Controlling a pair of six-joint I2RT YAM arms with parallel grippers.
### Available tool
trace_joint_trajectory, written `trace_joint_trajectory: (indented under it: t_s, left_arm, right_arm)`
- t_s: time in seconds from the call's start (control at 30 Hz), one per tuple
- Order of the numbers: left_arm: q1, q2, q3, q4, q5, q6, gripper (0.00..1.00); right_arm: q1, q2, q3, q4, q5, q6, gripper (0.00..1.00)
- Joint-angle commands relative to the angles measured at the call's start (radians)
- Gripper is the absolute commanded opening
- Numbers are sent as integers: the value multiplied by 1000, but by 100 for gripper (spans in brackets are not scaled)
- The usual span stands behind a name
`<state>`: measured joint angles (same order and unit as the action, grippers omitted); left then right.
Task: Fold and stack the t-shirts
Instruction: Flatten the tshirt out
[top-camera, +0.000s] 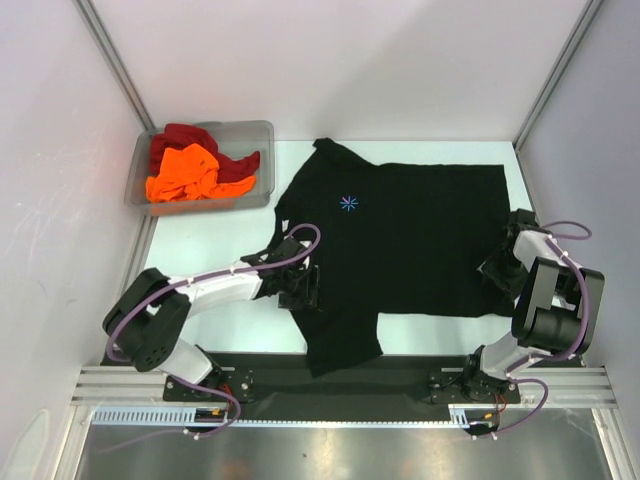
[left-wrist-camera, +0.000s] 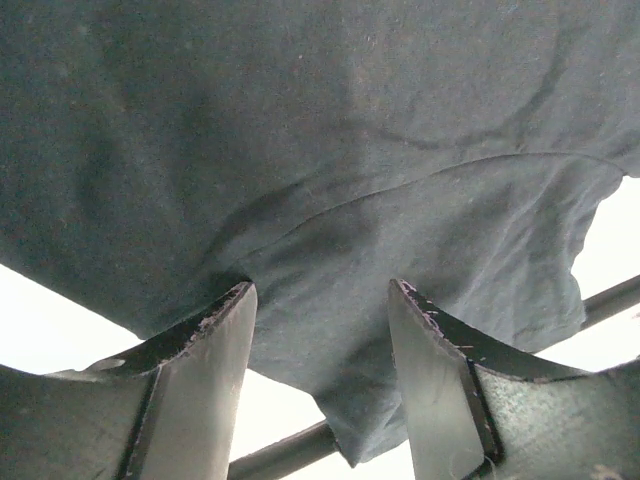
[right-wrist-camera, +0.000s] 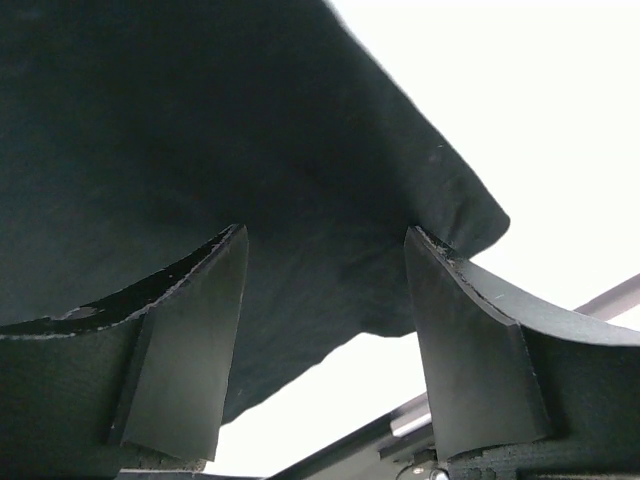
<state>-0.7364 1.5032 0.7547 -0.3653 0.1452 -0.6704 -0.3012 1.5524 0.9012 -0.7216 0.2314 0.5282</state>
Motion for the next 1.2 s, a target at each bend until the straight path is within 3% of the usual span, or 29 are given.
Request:
trace_joint_trajectory:
  t_s: [0.0,0.27,0.4,0.53,0.7,0.83,0.93,1.1,1.17]
  left_arm:
    - [-21,25,-72,-7,22,-89,62]
    - [-129,-9,-136,-50,13,-210,63]
    - [-172,-141,-201,-92,2,-285,63]
    - [-190,-254,-193,-171,-33,-262,63]
    - [-187,-330,-25,-284,-180,-145,66]
    - [-114,-241,164,-300,-243,-28,73]
    - [-37,-115,268,-278,-225,60,85]
    - [75,110,431,-224,-211,208,87]
    - [101,178,471,-208,-200,239,86]
  right_arm:
    - [-44,9,-48,44,22,30,69]
    - [-85,-2,-59,-34,125,96,70]
    - [-85,-41,-42,-88,115,110,70]
    - [2,-185,16,-128,118,119,70]
    - [198,-216,146,-65,46,58,70]
    - [298,-89,261,-27,-27,15,72]
    - [373,78,387,-80,-55,-25,76]
    - [450,306,565,-118,-50,-100,90]
    - [467,350,591,-116,-66,-128,91]
